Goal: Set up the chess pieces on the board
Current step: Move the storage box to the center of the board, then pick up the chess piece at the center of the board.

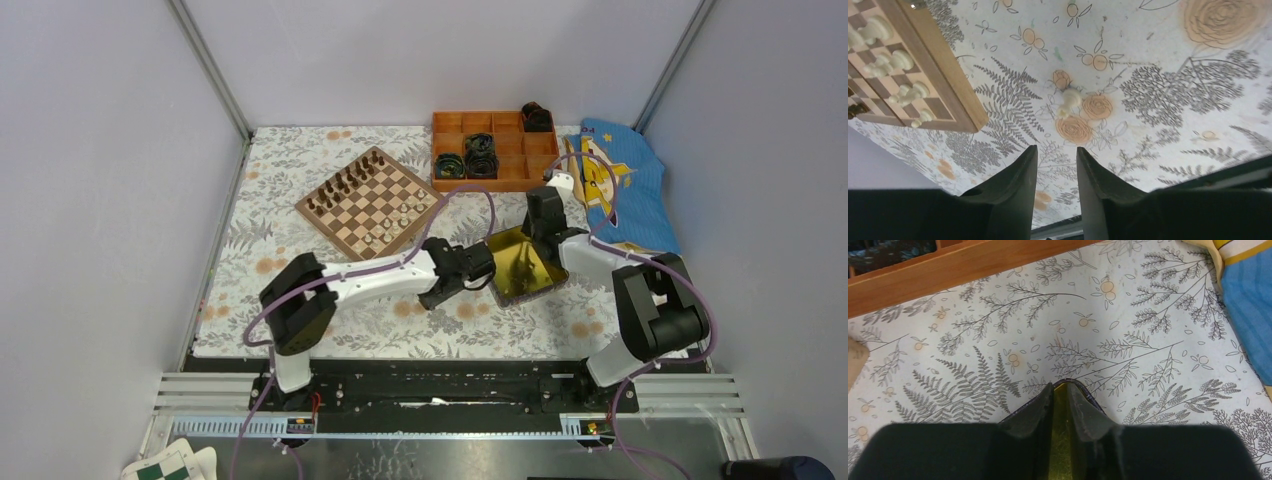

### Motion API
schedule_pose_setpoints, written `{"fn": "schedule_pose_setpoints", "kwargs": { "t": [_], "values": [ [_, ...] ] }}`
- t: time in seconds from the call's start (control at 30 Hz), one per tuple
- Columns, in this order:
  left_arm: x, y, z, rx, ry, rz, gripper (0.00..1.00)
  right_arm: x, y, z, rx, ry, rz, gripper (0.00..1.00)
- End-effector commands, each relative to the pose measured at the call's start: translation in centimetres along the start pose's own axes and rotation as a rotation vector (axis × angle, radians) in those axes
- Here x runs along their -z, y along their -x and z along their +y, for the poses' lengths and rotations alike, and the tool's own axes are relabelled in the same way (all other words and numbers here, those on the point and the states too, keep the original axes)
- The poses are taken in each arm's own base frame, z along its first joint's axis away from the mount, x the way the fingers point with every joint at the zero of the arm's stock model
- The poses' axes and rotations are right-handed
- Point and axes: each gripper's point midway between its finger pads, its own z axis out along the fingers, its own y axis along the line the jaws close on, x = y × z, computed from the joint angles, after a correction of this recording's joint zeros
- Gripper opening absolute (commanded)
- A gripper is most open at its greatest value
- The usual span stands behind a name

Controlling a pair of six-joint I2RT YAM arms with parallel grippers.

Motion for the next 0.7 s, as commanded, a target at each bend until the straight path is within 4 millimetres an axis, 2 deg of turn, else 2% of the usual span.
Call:
{"fn": "schedule_pose_setpoints", "kwargs": {
  "t": [0.0,0.1,0.2,0.4,0.5,0.67],
  "values": [
    [3.9,0.5,0.2,0.079,-0.029,-0.108,0.45,1.4,3.2,1.5,-0.020,0.077,-0.080,0.24],
    [5.1,0.7,0.4,0.151,-0.042,-0.194,0.54,2.0,3.5,2.0,-0.010,0.098,-0.092,0.29],
    [5.4,1.0,0.4,0.250,-0.050,-0.268,0.55,2.6,3.6,2.4,-0.002,0.112,-0.101,0.32],
    [2.9,0.8,-0.6,0.436,-0.066,-0.310,0.53,3.3,3.7,2.9,0.000,0.133,-0.118,0.35],
    [1.3,0.6,-1.2,0.488,-0.074,-0.312,0.51,3.6,3.8,3.0,0.005,0.139,-0.124,0.36],
    [0.1,1.2,-1.1,0.540,-0.072,-0.345,0.48,3.8,3.9,3.1,0.003,0.147,-0.129,0.36]
  ]
}}
